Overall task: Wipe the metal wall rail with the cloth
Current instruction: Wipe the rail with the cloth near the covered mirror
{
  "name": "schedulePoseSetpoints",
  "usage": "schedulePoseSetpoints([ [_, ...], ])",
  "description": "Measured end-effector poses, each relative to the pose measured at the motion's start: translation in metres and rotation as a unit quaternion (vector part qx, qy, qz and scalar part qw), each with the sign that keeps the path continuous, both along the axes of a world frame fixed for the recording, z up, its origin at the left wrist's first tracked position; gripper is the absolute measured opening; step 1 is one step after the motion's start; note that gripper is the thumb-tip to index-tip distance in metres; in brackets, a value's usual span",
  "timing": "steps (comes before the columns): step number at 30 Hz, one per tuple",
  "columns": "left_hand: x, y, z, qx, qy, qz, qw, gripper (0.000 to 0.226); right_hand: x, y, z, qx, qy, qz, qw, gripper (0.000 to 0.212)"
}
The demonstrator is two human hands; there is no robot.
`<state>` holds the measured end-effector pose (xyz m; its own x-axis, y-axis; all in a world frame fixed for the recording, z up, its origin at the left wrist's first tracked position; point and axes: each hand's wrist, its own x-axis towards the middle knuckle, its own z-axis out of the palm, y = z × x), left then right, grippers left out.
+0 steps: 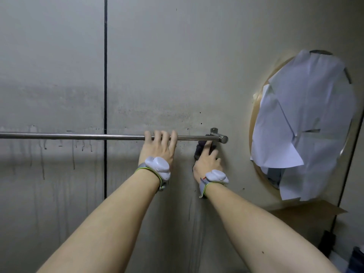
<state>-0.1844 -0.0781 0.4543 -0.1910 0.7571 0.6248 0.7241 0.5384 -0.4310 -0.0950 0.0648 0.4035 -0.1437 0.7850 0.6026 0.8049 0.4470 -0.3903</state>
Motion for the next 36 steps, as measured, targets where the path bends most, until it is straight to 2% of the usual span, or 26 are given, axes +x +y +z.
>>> schedulePoseSetpoints([
  [3,0.003,0.0,0.001,0.0,0.003,0.008,1.0,0.081,0.008,-0.002,0.007,0.005,0.022,0.036,0.999,0.077],
  [5,0.003,0.001,0.002,0.006,0.008,0.012,1.0,0.078,0.008,0.001,0.017,0.082,-0.039,0.05,0.995,0.074],
  [7,0.001,0.001,0.001,0.007,0.005,0.01,1.0,0.076,0.002,-0.001,0.026,0.115,-0.099,0.049,0.987,0.075],
  [9,0.001,0.0,0.0,0.003,0.007,0.012,1.0,0.076,-0.002,-0.002,0.027,0.078,-0.095,0.036,0.992,0.077],
  [12,0.001,-0.001,0.002,-0.003,0.002,0.017,1.0,0.078,0.002,0.0,0.009,-0.048,-0.026,0.046,0.997,0.079],
  [15,0.005,-0.002,0.004,-0.011,-0.007,0.025,1.0,0.081,0.022,0.008,-0.018,-0.106,-0.045,0.05,0.992,0.084],
  [17,0.007,-0.001,0.004,-0.009,-0.007,0.029,1.0,0.081,0.035,0.013,-0.013,-0.088,-0.043,0.047,0.994,0.083],
  [20,0.007,0.0,0.003,-0.011,-0.004,0.034,0.999,0.082,0.039,0.013,0.012,0.032,-0.082,0.084,0.993,0.077],
  [22,0.006,0.001,0.003,-0.011,-0.001,0.036,0.999,0.082,0.035,0.011,0.022,0.074,-0.114,0.097,0.986,0.076],
  [25,0.006,0.0,0.002,-0.009,-0.003,0.035,0.999,0.08,0.036,0.011,0.009,0.008,-0.127,0.105,0.986,0.079],
  [28,0.009,-0.003,0.005,-0.015,-0.009,0.036,0.999,0.078,0.056,0.022,-0.019,-0.06,-0.182,0.104,0.976,0.083],
  [30,0.013,-0.005,0.008,-0.015,-0.008,0.039,0.999,0.079,0.076,0.032,-0.023,-0.084,-0.124,0.095,0.984,0.076],
  [32,0.015,-0.005,0.009,-0.021,-0.011,0.044,0.999,0.079,0.091,0.042,-0.006,-0.083,0.031,0.085,0.992,0.067],
  [34,0.015,-0.004,0.009,-0.018,-0.009,0.045,0.999,0.078,0.098,0.052,0.033,-0.047,0.172,0.093,0.98,0.061],
  [36,0.014,-0.004,0.008,-0.018,-0.01,0.045,0.999,0.078,0.095,0.05,0.081,-0.027,0.255,0.181,0.949,0.059],
])
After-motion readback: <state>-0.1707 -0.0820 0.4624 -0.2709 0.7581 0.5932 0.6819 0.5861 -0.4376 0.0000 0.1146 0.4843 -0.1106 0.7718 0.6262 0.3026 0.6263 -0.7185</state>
